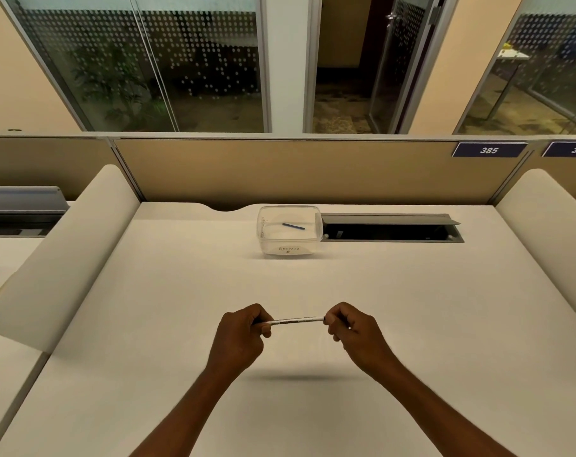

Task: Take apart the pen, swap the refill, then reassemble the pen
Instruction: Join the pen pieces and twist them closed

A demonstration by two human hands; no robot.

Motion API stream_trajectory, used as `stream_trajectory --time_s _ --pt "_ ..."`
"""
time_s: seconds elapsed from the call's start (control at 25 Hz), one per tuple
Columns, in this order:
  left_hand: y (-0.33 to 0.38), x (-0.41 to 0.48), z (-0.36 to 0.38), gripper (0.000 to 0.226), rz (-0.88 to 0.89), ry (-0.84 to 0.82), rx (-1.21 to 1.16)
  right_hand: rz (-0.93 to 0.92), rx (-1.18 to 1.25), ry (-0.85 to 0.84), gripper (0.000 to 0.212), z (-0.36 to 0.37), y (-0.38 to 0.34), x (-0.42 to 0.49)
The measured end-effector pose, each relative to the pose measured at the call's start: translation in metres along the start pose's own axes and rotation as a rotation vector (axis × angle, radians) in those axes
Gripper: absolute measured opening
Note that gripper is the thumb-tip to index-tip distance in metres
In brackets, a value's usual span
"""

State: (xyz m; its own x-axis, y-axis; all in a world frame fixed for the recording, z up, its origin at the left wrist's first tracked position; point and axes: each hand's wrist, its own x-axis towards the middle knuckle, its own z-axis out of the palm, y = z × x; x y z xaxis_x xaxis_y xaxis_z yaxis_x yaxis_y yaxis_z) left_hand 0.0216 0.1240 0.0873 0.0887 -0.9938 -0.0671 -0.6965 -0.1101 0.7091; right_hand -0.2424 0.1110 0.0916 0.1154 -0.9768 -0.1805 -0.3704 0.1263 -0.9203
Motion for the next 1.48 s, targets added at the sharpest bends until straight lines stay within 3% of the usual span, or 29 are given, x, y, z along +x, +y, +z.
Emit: stream_trajectory --time_s 0.16,0.32,0.52,0.6,0.76,0.96,1.28,1.48 --pt "0.001 0.003 -0.001 0.041 0.04 -0.009 -0.018 -0.071 -0.06 0.021 0.03 0.001 -0.004 -0.004" --pt "0.003 0.004 -0.004 0.046 0.065 -0.001 -0.019 0.081 0.082 0.022 0.046 0.007 -0.011 -0.005" --pt "0.007 0.003 -0.004 0.044 0.081 -0.007 -0.01 0.339 0.324 -0.056 0.045 0.004 -0.015 -0.001" --pt "0.007 0.005 -0.006 0.04 0.084 -0.01 -0.003 0.302 0.249 -0.077 0.046 0.0 -0.014 0.0" --pt "0.008 0.008 -0.006 0.042 0.056 0.006 -0.012 0.057 0.052 -0.001 0.02 -0.005 -0.014 -0.002" --pt "0.009 0.006 -0.003 0.042 0.049 -0.004 -0.055 -0.051 -0.113 0.134 0.025 0.004 -0.012 0.0" --pt "0.009 0.0 0.0 0.041 0.096 0.048 -0.003 0.128 -0.19 0.161 0.045 0.011 -0.018 0.003" --pt "0.012 0.0 0.0 0.043 0.114 0.057 0.035 0.314 0.067 0.103 0.045 0.009 -0.021 0.004"
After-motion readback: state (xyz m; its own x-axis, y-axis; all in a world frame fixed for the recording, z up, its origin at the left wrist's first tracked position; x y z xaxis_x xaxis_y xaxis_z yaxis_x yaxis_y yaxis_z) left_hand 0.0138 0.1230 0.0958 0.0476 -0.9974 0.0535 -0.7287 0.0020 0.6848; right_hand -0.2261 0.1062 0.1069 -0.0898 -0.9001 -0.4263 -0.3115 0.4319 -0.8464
